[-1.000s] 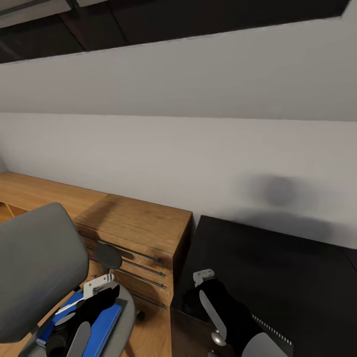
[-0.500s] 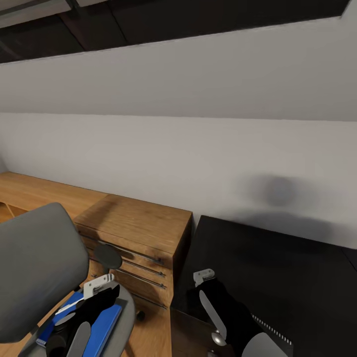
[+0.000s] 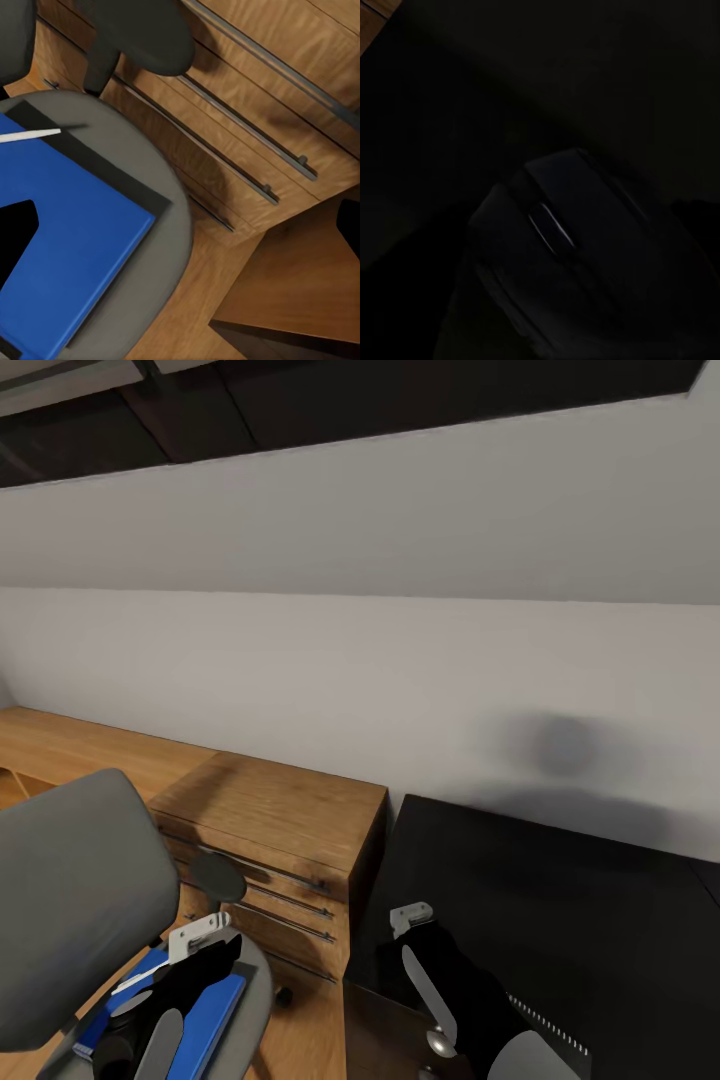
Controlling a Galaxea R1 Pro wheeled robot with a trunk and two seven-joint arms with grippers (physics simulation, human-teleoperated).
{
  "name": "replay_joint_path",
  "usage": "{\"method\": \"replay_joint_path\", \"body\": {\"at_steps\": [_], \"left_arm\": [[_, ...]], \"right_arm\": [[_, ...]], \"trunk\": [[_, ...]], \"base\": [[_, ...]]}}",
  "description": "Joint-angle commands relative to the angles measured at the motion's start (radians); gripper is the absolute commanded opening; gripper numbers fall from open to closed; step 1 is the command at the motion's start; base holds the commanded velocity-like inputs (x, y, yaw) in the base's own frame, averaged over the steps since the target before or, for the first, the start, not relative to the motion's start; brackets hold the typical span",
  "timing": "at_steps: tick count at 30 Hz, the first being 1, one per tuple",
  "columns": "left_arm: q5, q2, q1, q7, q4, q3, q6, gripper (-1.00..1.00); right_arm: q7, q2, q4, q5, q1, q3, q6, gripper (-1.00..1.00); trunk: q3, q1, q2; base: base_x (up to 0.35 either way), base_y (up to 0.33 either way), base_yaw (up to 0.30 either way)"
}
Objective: In the bedroom, organize the workspace by keeping the computer under the desk, ensuring the monitor is on the desk, placing the keyboard on the desk next to the monitor, placing the mouse on the desk next to the keyboard, moving the folder from the swivel chair onto the desk next to the mouse, stacking the notebook on top of the folder with the pen on top of the notebook, and positioning the swivel chair next to the desk.
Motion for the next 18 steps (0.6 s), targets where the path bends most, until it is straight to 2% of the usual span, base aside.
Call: {"method": "replay_joint_path", "body": {"at_steps": [1, 7, 15, 18], "left_arm": [[0.011, -0.001, 0.0, 0.008, -0.001, 0.001, 0.004, 1.0], [0.01, -0.001, 0.0, 0.008, -0.001, 0.001, 0.004, 1.0], [0.01, -0.001, -0.001, 0.008, -0.001, 0.001, 0.004, 1.0], [0.01, -0.001, -0.001, 0.008, -0.001, 0.001, 0.004, 1.0]], "right_arm": [[-0.007, -0.001, 0.013, -0.021, 0.0, 0.002, 0.001, -1.0], [-0.007, -0.001, 0.012, -0.021, 0.0, 0.002, 0.001, -1.0], [-0.012, -0.004, -0.003, -0.017, 0.0, 0.0, -0.012, -1.0], [-0.014, -0.007, -0.066, -0.018, 0.0, -0.005, -0.019, -1.0]], "trunk": [[-0.001, 0.0, -0.001], [-0.001, 0.0, -0.001], [0.024, -0.031, 0.055], [0.033, -0.042, 0.076]], "base": [[0.0, 0.0, 0.0], [0.0, 0.0, 0.0], [0.0, 0.0, 0.0], [0.0, 0.0, 0.0]]}}
